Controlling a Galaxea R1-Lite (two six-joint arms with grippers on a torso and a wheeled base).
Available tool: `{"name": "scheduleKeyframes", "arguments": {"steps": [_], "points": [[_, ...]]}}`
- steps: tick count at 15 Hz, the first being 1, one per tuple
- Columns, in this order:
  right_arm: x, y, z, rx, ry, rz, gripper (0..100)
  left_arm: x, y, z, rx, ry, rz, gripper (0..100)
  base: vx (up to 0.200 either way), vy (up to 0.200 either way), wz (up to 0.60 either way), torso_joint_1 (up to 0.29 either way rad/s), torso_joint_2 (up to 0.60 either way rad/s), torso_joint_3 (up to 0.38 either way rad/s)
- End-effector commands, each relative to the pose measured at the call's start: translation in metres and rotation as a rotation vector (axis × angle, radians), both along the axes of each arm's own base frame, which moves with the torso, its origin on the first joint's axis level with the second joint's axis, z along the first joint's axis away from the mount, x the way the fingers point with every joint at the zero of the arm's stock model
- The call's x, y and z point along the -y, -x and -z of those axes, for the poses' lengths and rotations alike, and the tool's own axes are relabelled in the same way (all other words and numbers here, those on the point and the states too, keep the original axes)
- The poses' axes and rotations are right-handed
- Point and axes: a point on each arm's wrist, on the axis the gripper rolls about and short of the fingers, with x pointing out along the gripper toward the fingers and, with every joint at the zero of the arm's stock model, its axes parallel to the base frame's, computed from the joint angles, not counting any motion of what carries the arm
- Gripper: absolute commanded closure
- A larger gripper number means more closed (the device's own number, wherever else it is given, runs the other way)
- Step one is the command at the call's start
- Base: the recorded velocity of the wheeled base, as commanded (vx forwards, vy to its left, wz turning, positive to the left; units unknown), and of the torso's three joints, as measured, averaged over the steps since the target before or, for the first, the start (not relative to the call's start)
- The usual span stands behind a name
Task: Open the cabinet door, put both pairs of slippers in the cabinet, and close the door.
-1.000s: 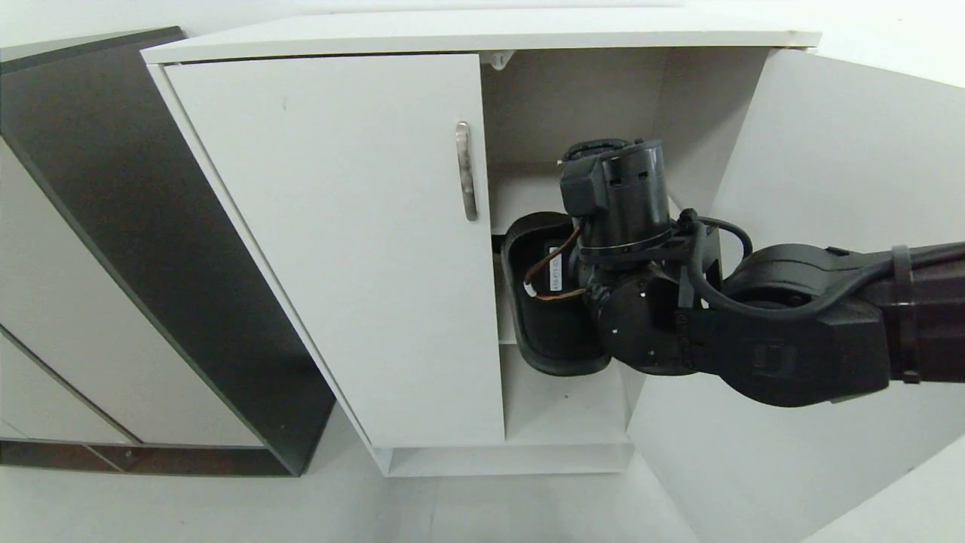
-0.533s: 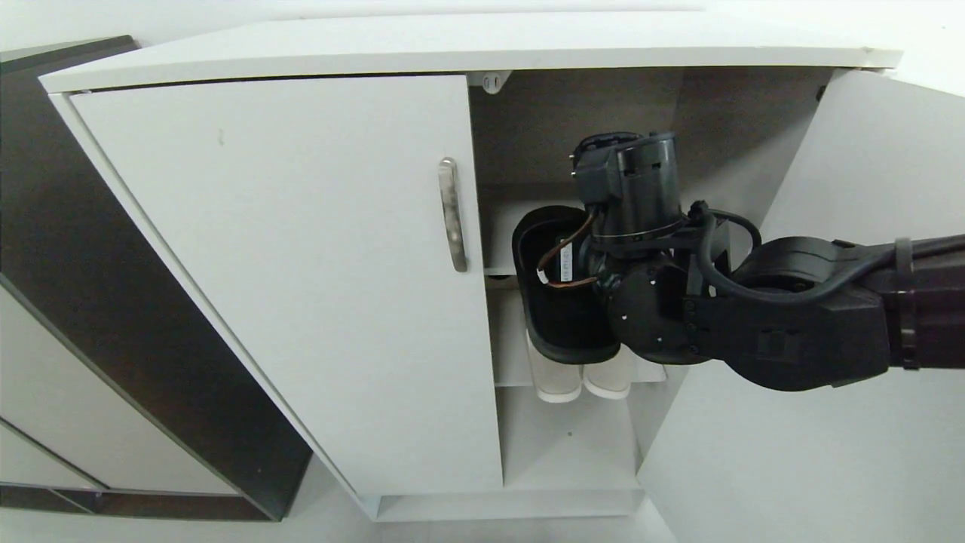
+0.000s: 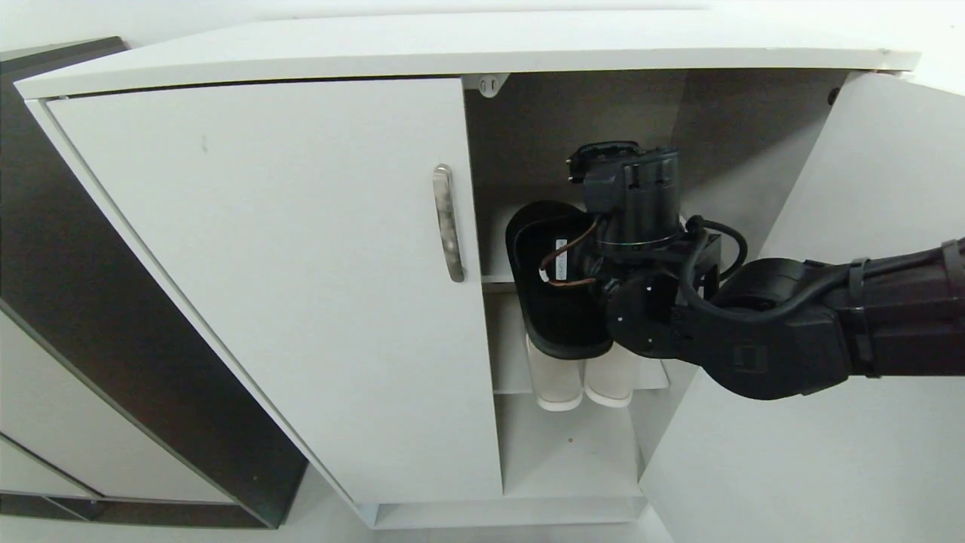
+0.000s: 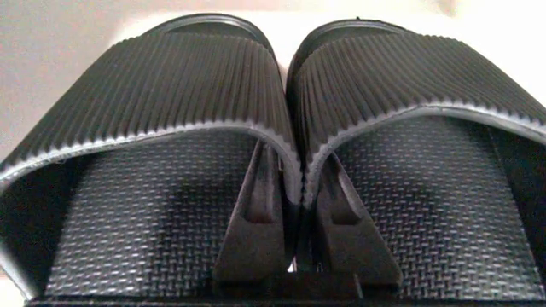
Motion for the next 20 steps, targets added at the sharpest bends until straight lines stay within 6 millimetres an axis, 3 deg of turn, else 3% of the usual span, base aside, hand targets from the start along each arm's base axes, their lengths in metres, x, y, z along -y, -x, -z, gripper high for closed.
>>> {"name": "scheduleKeyframes", "arguments": {"steps": [1,10,20], "points": [[0.001,-0.014,0.005,-0.001,0.017,0.018,100,0.0,0.0,0.0,-0.001,0.0,0.0,100,0.0,0.0,0.0,0.0,0.0,0.0],[0.004,-0.071,-0.016,0.034,0.005,0.097,100,0.0,0.0,0.0,0.0,0.002,0.0,100,0.0,0.0,0.0,0.0,0.0,0.0],[-0.001,-0.08,-0.015,0.025,0.012,0.088,100,0.0,0.0,0.0,0.0,0.002,0.001,100,0.0,0.0,0.0,0.0,0.0,0.0]]}}
